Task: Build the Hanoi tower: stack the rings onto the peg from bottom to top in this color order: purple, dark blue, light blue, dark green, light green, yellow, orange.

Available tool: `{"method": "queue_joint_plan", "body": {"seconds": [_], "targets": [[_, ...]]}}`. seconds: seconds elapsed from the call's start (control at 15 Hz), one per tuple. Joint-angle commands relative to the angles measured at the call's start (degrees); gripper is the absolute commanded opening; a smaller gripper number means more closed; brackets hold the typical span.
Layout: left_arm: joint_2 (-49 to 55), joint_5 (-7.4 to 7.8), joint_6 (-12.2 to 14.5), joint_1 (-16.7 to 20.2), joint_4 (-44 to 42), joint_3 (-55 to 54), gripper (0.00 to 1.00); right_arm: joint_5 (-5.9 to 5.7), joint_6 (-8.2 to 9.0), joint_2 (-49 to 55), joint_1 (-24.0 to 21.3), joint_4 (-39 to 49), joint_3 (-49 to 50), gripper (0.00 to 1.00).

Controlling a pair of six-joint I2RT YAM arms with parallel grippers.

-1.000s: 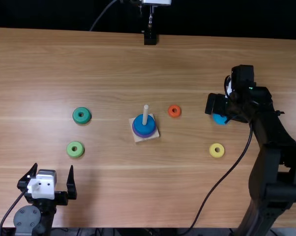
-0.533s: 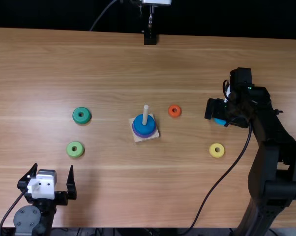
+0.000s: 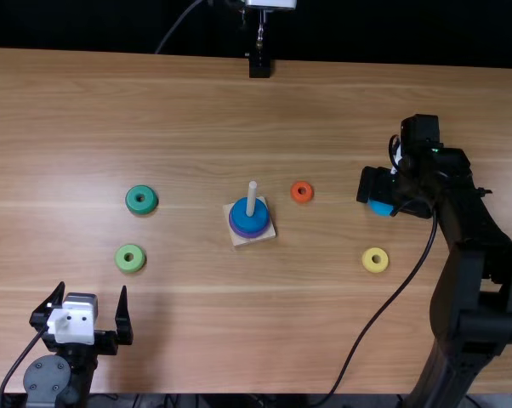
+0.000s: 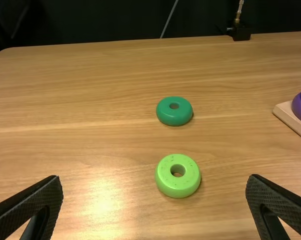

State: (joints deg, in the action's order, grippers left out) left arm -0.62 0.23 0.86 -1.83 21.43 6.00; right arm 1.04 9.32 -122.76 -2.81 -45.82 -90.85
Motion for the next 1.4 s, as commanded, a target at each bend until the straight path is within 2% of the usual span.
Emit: {"method": "queue_joint_plan", "body": {"seconds": [0.0,0.13,0.2,0.33,0.47,0.53,0.6,0.67,0.87,1.0,1.33], "targets": [[0.6,0.09,0.6,0.4,4.5,-6.0,1.0,-0.09,0.38,-2.2,-1.0,-0.2,-1.9,0.89],[0.6,0.09,0.6,0.3,4.5,-6.0,1.0,-0.09,0.38,-2.2,-1.1,-0.3,-1.8,0.61],[0.6,0.09,0.6,0.4,4.5,-6.0,1.0,-0.09,0.38,-2.2,-1.1,-0.3,-1.8,0.57],[0.6,0.09,0.6,0.3,4.5,-6.0,1.0,-0.09,0.28,-2.2,-1.1,-0.3,-1.7,0.29],[0.6,0.09,0.6,0.4,4.5,-6.0,1.0,-0.09,0.17,-2.0,-1.1,-0.3,-1.3,0.12],[0.6,0.09,0.6,0.4,4.5,-6.0,1.0,-0.09,0.17,-1.9,-1.0,-0.4,-1.3,0.1],[0.6,0.09,0.6,0.4,4.5,-6.0,1.0,-0.09,-0.04,-1.7,-1.0,-0.4,-1.3,0.02],[0.6,0.09,0.6,0.3,4.5,-6.0,1.0,0.02,-0.67,-1.3,-0.7,-0.5,-1.4,0.02],[0.6,0.09,0.6,0.3,4.5,-6.0,1.0,0.02,-5.1,6.0,-0.4,-5.6,-2.0,0.02],[0.6,0.09,0.6,0.3,4.5,-6.0,1.0,0.02,-7.42,10.5,0.3,-10.6,-3.4,0.02],[0.6,0.09,0.6,0.3,4.5,-6.0,1.0,0.23,-10.06,19.7,7.6,-20.9,-7.5,0.02]]}}
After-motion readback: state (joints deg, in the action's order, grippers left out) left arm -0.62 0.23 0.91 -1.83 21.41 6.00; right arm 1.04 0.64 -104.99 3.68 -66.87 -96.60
